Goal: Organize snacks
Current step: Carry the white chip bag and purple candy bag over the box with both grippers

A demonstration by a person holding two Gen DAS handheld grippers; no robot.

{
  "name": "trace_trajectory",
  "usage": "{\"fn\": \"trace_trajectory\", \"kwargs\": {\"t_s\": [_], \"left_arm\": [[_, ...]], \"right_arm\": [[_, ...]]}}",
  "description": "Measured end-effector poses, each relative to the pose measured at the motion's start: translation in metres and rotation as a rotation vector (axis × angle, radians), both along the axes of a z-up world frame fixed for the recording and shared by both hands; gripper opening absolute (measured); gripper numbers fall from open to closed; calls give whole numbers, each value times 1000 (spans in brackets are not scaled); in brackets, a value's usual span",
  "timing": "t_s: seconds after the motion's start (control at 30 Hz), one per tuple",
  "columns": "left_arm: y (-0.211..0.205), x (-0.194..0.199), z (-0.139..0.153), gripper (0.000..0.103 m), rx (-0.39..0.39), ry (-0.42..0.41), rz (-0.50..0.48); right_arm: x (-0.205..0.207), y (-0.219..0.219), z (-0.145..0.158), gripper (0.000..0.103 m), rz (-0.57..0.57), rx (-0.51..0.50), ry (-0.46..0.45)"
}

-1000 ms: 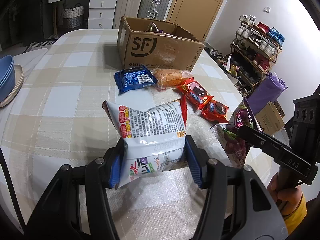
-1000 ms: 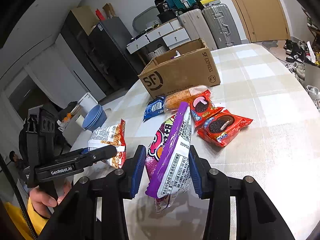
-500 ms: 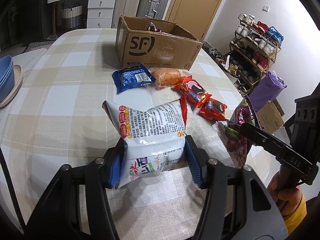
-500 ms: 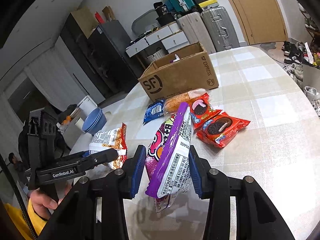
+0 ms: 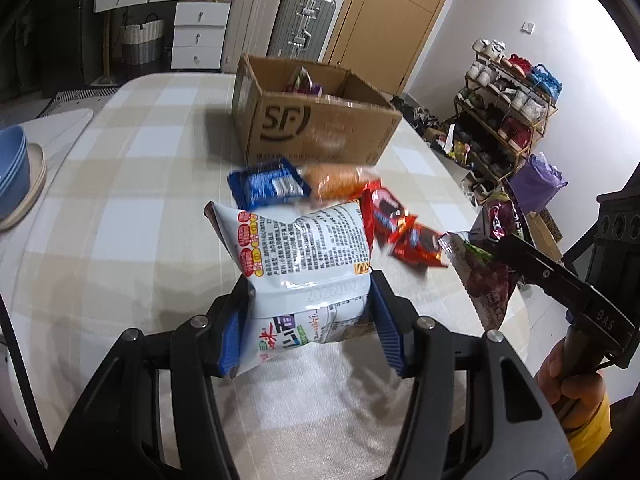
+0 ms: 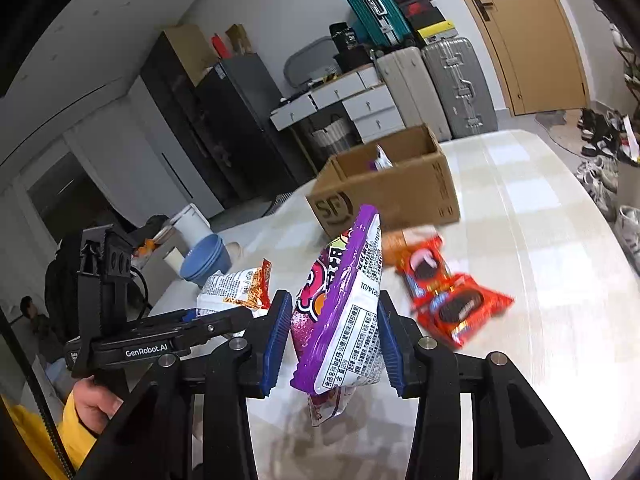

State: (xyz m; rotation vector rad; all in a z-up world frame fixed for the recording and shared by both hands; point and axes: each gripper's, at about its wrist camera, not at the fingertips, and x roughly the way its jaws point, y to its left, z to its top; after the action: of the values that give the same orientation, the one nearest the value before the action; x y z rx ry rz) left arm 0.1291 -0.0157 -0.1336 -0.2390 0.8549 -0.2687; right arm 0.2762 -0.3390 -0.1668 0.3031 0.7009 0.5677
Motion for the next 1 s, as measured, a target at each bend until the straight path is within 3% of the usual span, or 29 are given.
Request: {"fn": "trace_trajectory", "kwargs": {"t_s": [0.4,0.7,0.93,1.0], "left_arm": [[27,50,63,53,5,-105,18],[25,104,108,53,46,-191,55],[25,152,132,53,66,-222,53],[25,169,137,53,117,-242,79]], "right_arm": [[50,1,56,43,21,73,-47],[101,29,104,43,73,28,-96],[150,37,117,43,43,-5,-74],[164,39,120,43,34,-19,-77]]}}
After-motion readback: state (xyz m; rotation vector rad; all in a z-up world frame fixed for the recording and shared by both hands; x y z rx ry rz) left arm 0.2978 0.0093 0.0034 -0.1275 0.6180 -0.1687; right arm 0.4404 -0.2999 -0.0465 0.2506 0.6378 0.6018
